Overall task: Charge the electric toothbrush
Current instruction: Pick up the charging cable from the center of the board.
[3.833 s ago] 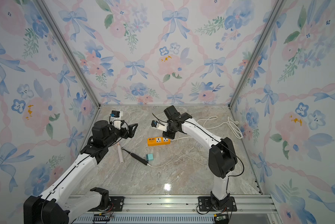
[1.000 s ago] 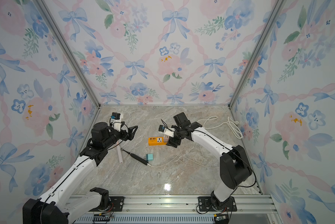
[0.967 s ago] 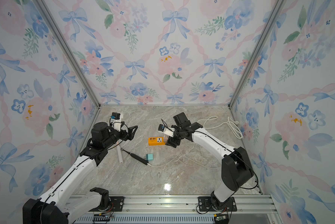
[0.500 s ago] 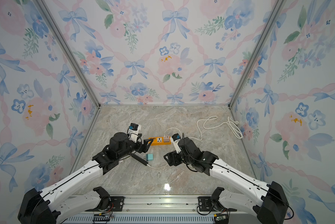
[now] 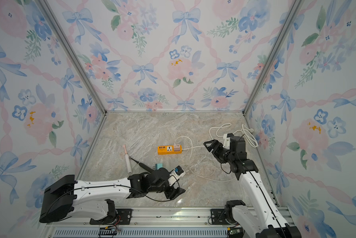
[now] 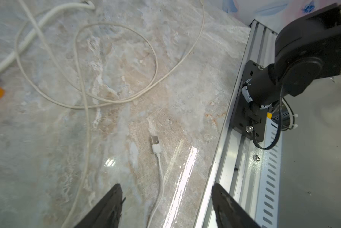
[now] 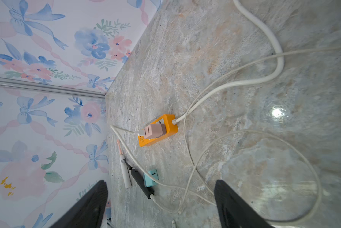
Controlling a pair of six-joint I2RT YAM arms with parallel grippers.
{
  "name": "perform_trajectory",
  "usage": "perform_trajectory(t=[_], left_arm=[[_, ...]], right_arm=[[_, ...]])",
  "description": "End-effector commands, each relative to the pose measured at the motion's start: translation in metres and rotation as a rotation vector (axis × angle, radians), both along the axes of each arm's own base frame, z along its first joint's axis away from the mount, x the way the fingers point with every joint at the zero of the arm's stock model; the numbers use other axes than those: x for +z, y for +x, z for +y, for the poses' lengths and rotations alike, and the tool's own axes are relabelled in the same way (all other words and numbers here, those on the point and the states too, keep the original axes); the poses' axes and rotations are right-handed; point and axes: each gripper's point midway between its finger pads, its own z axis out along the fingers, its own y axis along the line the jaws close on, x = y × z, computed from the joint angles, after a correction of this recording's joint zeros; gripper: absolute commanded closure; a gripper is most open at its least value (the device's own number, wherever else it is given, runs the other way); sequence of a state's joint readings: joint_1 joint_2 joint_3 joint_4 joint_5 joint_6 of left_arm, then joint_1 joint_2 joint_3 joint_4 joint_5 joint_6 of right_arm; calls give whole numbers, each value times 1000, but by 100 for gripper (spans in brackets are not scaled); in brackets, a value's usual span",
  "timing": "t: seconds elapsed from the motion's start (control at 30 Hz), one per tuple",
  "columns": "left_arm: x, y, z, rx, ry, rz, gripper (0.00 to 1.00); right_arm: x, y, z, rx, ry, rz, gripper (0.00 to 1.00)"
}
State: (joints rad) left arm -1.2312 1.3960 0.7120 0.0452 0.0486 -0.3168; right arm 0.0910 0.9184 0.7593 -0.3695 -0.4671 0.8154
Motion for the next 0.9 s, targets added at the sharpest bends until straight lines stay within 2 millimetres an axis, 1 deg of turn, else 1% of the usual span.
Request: perform_trajectory(t=[0.0,0.07,0.13,0.17,0.2,0.27,0.3,0.43,0.53,0.63,0.7,0.8,0.87], left_arm=[[-24,-6,-25,26,55,81,30],[-39,-2,-35,59,87,97,35],[-48,8,-38,104,108,86,41],[-53,16,-37,139,121,84,46],[-59,20,-36,157,130,101,49],[-74,24,-34,174,153,147,57],[-78,26,-33,185,161,155,60],[-87,24,-30,172,180,179,71],[-94,19,-30,148,196,202,74],[-105,12,-27,119,237,200,79],[-111,9,-23,105,283,183,81],[-117,11,-14,119,336,150,88],[-120,11,-8,110,376,137,90]], right_arm=[[13,-21,-7,22,-73,-14,14],[13,-29,-13,8,-106,-19,14],[16,-35,-15,4,-123,-30,14],[19,-38,-17,1,-129,-40,14],[19,-40,-17,1,-133,-44,14],[23,-44,-18,1,-143,-57,14],[24,-45,-19,-1,-150,-59,14],[28,-49,-21,7,-170,-65,15],[29,-50,-21,3,-175,-71,15],[30,-50,-21,3,-175,-75,14],[31,-50,-22,3,-177,-76,15],[31,-51,-23,-1,-183,-77,15],[32,-50,-23,-4,-182,-80,14]])
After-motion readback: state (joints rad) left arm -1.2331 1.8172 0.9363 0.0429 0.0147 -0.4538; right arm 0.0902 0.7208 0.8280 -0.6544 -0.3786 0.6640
